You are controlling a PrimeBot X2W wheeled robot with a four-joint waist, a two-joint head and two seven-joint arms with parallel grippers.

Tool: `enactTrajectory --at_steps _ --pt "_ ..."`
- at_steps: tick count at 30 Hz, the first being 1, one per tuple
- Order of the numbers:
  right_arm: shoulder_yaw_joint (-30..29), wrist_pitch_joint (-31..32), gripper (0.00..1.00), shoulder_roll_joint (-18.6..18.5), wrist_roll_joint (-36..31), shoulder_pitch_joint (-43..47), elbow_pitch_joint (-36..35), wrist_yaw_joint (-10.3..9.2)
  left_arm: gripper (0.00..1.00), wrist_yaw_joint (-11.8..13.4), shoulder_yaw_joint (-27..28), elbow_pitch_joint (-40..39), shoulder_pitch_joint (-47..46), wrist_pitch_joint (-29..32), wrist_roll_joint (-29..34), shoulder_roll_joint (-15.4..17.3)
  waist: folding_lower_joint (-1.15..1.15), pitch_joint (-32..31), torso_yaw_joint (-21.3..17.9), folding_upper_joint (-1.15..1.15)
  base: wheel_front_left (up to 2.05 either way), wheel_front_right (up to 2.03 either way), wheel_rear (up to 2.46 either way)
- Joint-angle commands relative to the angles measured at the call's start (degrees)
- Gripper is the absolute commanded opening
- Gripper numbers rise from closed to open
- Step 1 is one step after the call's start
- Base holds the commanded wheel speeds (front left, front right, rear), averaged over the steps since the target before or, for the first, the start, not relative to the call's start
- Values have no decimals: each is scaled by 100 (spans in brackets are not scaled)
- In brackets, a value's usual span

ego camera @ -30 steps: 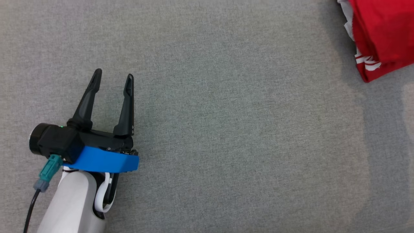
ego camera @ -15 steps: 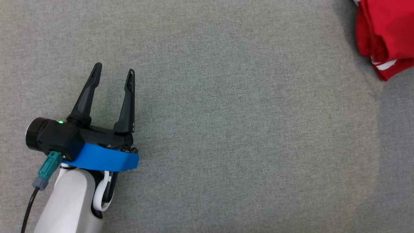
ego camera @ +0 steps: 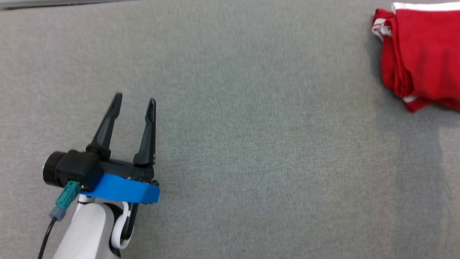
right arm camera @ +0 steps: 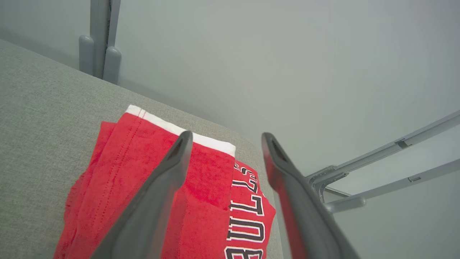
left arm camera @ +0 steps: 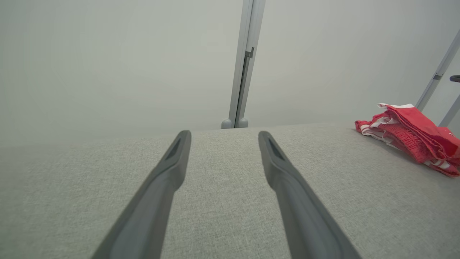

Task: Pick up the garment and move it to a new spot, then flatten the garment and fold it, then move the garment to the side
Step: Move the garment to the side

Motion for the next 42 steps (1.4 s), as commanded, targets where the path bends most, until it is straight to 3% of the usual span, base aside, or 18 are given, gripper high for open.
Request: enactTrajectory --at_steps 1,8,18,25,34,42 --pt "-90 -164 100 141 111 213 -69 -1 100 24 15 59 124 -47 -42 -12 1 -228 -57 1 0 0 0" --pt "-604 -937 100 859 689 1366 -640 -1 100 0 48 400 494 -177 -182 -36 1 -970 81 1 0 0 0" --pt "-746 -826 100 1686 909 3227 -1756 0 100 191 286 737 1153 -237 -385 -56 1 -1708 293 1 0 0 0" --pt "-1090 -686 100 2172 838 4327 -2644 0 100 146 347 934 1501 -255 -581 -118 1 -2112 470 1 0 0 0" --pt "-1277 -651 100 2672 756 5120 -3243 0 100 157 400 955 1814 -262 -695 -64 1 -2362 548 1 0 0 0" --pt "-1233 -605 100 2895 636 5432 -3494 0 100 179 419 978 1966 -231 -729 35 1 -2468 495 1 0 0 0"
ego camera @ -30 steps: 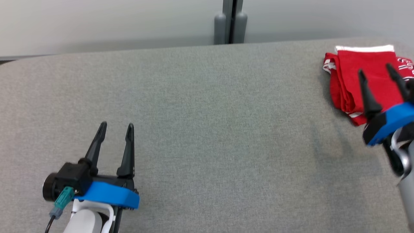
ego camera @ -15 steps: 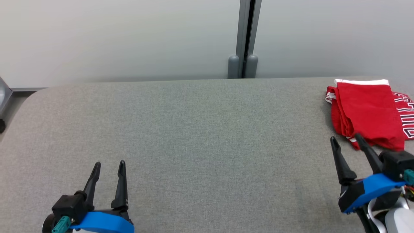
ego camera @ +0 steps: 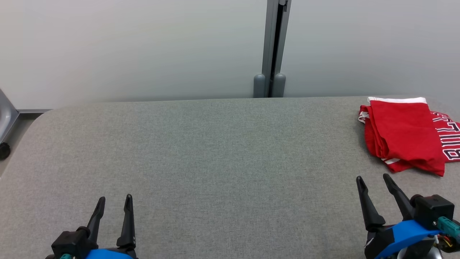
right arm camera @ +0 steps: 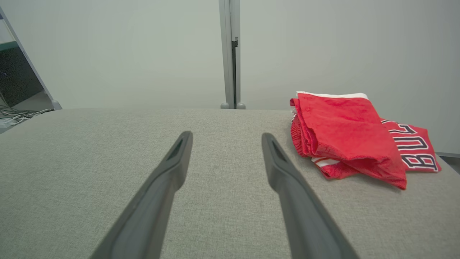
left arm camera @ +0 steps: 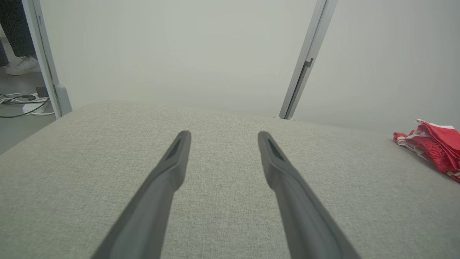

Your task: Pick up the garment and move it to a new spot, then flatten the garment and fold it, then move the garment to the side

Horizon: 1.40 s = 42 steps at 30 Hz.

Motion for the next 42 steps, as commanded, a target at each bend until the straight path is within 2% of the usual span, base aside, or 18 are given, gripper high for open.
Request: enactTrajectory --at_steps 1,30,31,37,42 --pt "-15 21 100 48 -34 119 -64 1 100 8 9 -14 41 11 14 44 0 -18 -11 1 0 0 0" --pt "-66 -31 100 260 -191 231 33 1 100 190 -89 -108 -41 119 -2 182 0 -107 0 1 0 0 0" --pt "-57 -36 0 241 -156 173 40 0 0 159 -89 -86 15 143 17 166 0 -108 0 1 0 0 0" --pt "-47 0 0 262 -80 242 364 0 0 150 -111 180 171 177 -51 -4 1 -107 0 1 0 0 0" --pt "-99 69 0 265 497 156 430 0 0 97 30 168 95 318 -513 -78 1 -98 -5 1 0 0 0"
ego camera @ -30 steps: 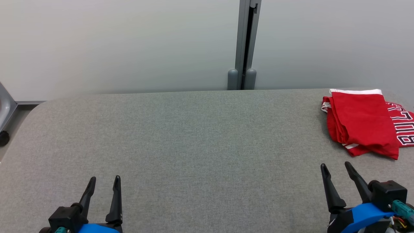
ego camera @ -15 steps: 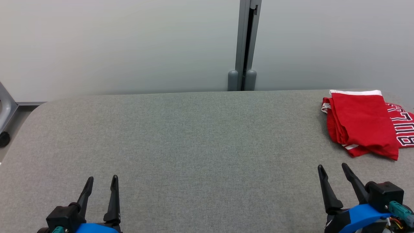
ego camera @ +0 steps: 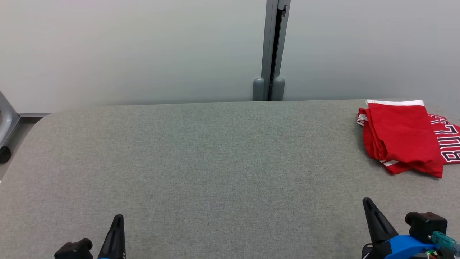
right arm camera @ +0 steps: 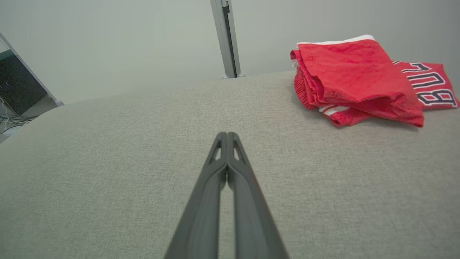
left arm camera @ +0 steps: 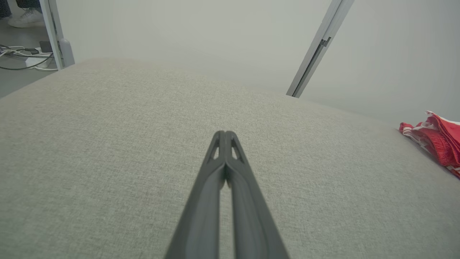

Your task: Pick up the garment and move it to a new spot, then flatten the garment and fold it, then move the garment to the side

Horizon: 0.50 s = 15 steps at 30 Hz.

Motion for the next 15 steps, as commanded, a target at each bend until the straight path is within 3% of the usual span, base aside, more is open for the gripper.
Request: enactTrajectory --at_steps 1,15 --pt "-38 28 0 -7 282 -130 -60 0 0 -51 102 -90 -155 50 -219 15 0 4 -1 0 0 0 0" --pt "-82 122 0 2 1729 -281 24 0 0 -183 432 -141 -339 385 -1368 -167 0 30 -15 0 0 0 0"
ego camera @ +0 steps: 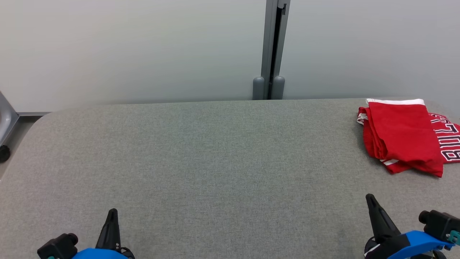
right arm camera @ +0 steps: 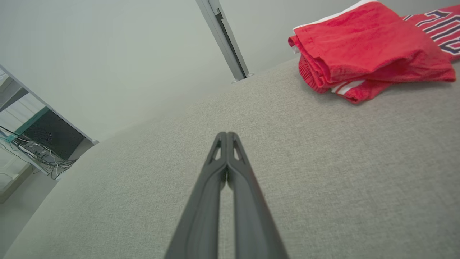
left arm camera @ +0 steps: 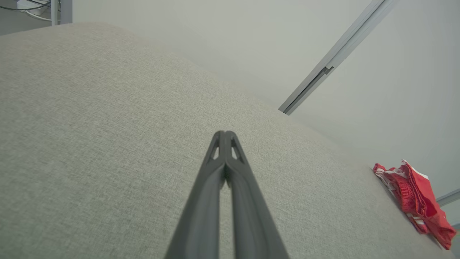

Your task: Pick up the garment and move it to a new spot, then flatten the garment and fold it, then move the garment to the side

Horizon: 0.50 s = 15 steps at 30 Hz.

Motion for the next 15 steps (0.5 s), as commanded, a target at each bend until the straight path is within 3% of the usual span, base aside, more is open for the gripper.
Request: enactTrajectory --at_steps 1,15 --pt "-29 33 0 -4 270 -208 -61 0 0 -50 90 -103 -224 46 -200 4 0 3 -2 -1 0 0 0" --pt "-82 125 0 4 1489 -343 33 0 0 -159 372 -143 -373 330 -1170 -149 -1 30 -16 -1 0 0 0"
